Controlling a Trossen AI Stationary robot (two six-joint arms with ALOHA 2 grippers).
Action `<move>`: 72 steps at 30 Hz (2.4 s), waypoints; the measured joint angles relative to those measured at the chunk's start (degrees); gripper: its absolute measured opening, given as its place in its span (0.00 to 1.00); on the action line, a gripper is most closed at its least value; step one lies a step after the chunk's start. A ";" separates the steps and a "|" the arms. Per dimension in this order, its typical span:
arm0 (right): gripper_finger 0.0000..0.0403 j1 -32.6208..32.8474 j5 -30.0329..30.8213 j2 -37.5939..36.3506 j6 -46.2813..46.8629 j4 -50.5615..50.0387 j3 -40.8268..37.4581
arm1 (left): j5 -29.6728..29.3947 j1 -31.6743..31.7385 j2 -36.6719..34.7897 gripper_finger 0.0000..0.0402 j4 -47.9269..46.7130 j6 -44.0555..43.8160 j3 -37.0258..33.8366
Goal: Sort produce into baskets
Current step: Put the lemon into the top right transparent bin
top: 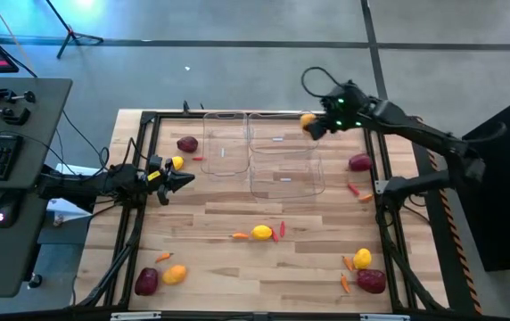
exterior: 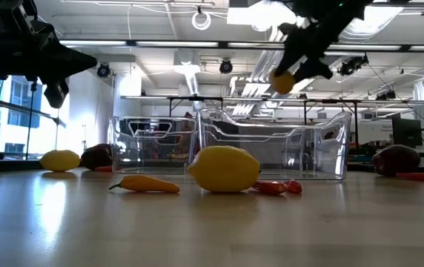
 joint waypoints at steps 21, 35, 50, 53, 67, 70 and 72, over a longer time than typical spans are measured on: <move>0.71 -0.43 -2.50 11.60 1.69 5.35 -0.11 | 0.02 0.02 -0.01 0.00 0.00 0.01 0.00; 0.97 -2.85 -22.78 6.22 5.32 4.88 -0.11 | 0.01 0.01 0.01 0.00 0.00 -0.08 -0.01; 0.97 41.26 -12.98 -4.21 44.64 -32.58 -0.09 | 0.02 0.02 -0.01 0.00 0.02 0.01 -0.01; 0.97 50.25 -15.39 -3.81 58.15 -36.43 -2.12 | 0.02 0.02 -0.01 0.00 0.02 0.01 0.00; 0.97 64.42 -26.93 -3.81 81.70 -12.36 -26.25 | 0.02 0.02 0.01 0.00 0.02 -0.03 0.00; 0.97 65.22 -27.34 -3.81 81.82 -7.19 -30.88 | 0.02 0.02 0.01 0.00 0.02 0.01 0.00; 0.97 65.28 -27.01 -3.81 81.80 -4.16 -32.91 | 0.02 0.00 -0.01 0.00 0.02 -0.07 0.00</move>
